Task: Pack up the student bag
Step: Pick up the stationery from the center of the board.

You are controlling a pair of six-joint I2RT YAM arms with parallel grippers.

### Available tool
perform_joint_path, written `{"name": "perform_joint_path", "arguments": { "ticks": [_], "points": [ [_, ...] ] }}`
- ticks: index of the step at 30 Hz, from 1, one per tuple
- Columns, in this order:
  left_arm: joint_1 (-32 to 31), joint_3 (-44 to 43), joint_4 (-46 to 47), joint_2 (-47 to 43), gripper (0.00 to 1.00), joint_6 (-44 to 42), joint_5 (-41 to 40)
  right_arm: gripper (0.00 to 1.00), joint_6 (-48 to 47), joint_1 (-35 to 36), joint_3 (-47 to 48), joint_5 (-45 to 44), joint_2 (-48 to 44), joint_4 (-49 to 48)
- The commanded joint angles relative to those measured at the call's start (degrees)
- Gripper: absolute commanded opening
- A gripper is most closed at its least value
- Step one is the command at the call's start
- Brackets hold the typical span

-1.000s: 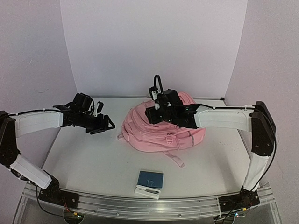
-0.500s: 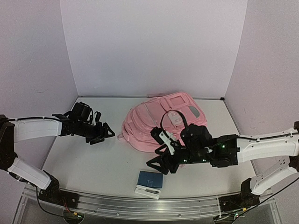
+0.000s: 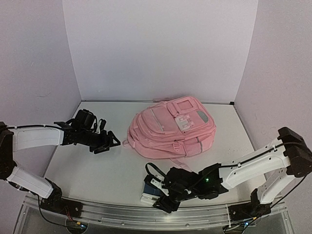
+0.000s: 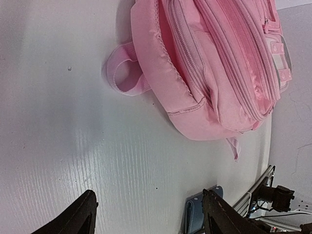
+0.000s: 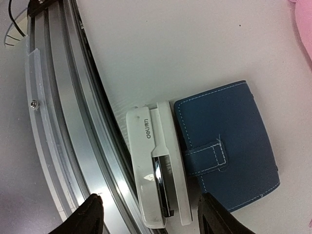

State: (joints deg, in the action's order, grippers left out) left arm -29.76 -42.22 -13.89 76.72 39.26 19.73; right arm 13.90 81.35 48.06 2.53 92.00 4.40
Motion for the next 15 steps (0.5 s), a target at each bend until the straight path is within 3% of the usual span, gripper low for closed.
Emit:
{"name": "perform_joint_path", "arguments": {
  "ticks": [1,10,15],
  "points": [
    [-0.39,-0.03,1.40,-2.47,0.74,-0.71,0.68,0.65,2.31,1.32,3.17,-2.51,2.82,0.26],
    [-0.39,-1.06,0.66,-2.45,0.75,-1.70,1.33,0.62,3.73,2.71,6.04,-6.90,8.16,2.41],
    [-0.42,-1.05,0.45,-2.80,0.75,-2.44,1.64,0.47,4.61,2.93,6.96,-9.00,9.90,3.30]
  ]
}}
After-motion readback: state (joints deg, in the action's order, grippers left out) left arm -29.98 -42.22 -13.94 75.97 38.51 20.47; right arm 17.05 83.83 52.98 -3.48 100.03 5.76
